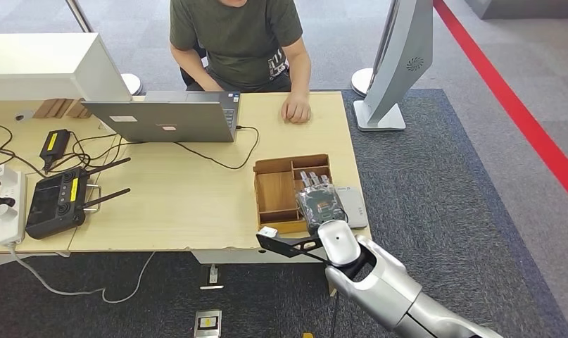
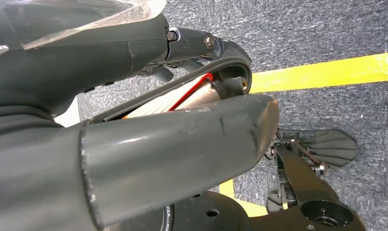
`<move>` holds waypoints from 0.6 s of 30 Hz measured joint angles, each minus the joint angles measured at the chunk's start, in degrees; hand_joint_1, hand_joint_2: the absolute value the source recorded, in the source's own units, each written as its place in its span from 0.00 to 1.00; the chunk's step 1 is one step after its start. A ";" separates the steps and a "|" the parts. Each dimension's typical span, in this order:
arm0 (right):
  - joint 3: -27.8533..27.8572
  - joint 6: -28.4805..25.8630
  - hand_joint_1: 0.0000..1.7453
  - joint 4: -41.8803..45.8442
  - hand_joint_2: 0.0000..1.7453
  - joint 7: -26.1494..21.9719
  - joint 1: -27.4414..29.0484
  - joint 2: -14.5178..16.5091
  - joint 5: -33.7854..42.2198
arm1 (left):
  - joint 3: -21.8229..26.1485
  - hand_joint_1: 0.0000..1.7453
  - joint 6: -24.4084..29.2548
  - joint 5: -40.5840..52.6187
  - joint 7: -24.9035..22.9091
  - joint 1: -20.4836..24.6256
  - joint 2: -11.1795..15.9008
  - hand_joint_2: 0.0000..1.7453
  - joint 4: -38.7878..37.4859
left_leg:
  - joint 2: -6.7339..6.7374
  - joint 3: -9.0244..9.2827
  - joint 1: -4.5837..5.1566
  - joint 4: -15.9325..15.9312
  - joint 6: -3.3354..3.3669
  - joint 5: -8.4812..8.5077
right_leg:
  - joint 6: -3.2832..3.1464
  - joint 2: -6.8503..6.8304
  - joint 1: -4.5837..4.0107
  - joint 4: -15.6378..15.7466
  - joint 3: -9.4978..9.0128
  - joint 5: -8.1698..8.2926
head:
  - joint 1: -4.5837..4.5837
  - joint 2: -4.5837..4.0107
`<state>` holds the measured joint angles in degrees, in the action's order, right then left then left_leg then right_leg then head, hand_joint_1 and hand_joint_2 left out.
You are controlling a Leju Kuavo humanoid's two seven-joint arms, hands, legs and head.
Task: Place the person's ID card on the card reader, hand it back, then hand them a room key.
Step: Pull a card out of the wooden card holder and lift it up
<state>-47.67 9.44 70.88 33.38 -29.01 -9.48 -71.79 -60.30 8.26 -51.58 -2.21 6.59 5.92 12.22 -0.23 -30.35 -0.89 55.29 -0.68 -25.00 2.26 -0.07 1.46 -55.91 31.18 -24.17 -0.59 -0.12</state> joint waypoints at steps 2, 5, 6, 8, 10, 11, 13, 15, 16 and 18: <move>-0.14 0.00 1.00 0.00 1.00 -0.01 0.00 0.04 0.05 | 0.00 0.00 0.00 0.00 0.01 0.00 0.00 0.00 0.00 | 0.00 0.00 0.00 0.00 0.00 0.00 | 0.00 0.00 0.00 0.00 0.00 0.00 | 0.01 -0.01; -0.24 -0.03 1.00 0.00 1.00 0.01 0.05 0.06 0.21 | 0.00 0.00 0.07 0.03 0.14 0.00 0.00 0.00 0.00 | 0.00 0.01 0.00 0.00 0.00 0.00 | 0.00 0.00 0.00 0.00 0.00 0.00 | 0.00 -0.02; -0.26 -0.05 1.00 0.00 1.00 0.03 0.11 0.05 0.27 | 0.00 0.00 0.10 0.09 0.22 0.00 0.00 0.00 0.00 | 0.00 0.01 0.00 0.00 0.00 0.00 | 0.00 0.00 0.00 0.00 0.00 0.00 | 0.00 -0.02; -0.28 -0.08 1.00 0.06 1.00 0.20 0.37 0.05 0.46 | 0.00 0.00 0.13 0.33 0.34 0.00 0.00 0.00 0.00 | 0.00 0.01 0.00 0.00 0.00 0.00 | 0.00 0.00 0.00 0.00 0.00 0.00 | 0.00 -0.02; -0.27 -0.11 1.00 0.29 1.00 0.44 0.77 0.03 0.66 | 0.00 0.00 0.12 0.62 0.43 0.00 0.01 0.00 0.00 | 0.00 0.01 0.00 0.00 0.00 0.00 | 0.00 0.00 0.00 0.00 0.00 0.00 | 0.01 -0.01; -0.27 -0.13 1.00 0.45 1.00 0.52 1.00 0.02 0.72 | 0.00 0.00 0.10 0.74 0.46 0.00 0.01 0.00 0.00 | 0.00 0.01 0.00 0.00 0.00 0.00 | 0.00 0.00 0.00 0.00 0.00 0.00 | 0.01 -0.01; -0.24 -0.14 1.00 0.86 1.00 0.62 1.51 -0.03 0.75 | 0.00 0.00 0.03 0.84 0.55 0.01 0.02 0.00 0.00 | 0.00 0.01 0.00 0.00 0.00 0.00 | 0.00 0.00 0.00 0.00 0.00 0.00 | 0.01 -0.01; -0.20 -0.10 1.00 1.41 1.00 0.71 2.13 -0.09 0.73 | 0.00 0.00 -0.02 0.86 0.62 0.00 0.02 0.00 0.00 | 0.00 0.01 0.00 0.00 0.00 0.00 | 0.00 0.00 0.00 0.00 0.00 0.00 | 0.00 0.00; -0.20 -0.09 1.00 1.67 1.00 0.75 2.41 -0.11 0.67 | 0.00 0.00 -0.02 0.85 0.65 -0.01 0.02 0.00 0.00 | 0.00 0.01 0.00 0.00 0.00 0.00 | 0.00 0.00 0.00 0.00 0.00 0.00 | 0.00 0.00; -0.18 -0.11 1.00 2.17 1.00 0.79 2.85 -0.17 0.25 | 0.00 0.00 -0.02 0.85 0.70 0.00 0.02 0.00 0.00 | 0.00 0.01 0.00 0.00 0.00 0.00 | 0.00 0.00 0.00 0.00 0.01 0.00 | 0.00 -0.01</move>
<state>-47.84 9.33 73.05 34.17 -26.17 -9.64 -71.54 -60.30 8.24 -50.73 -1.51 6.59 5.95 12.22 -0.23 -30.34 -0.89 55.29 -0.68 -25.00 2.26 -0.07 1.46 -55.91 31.19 -24.18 -0.59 -0.13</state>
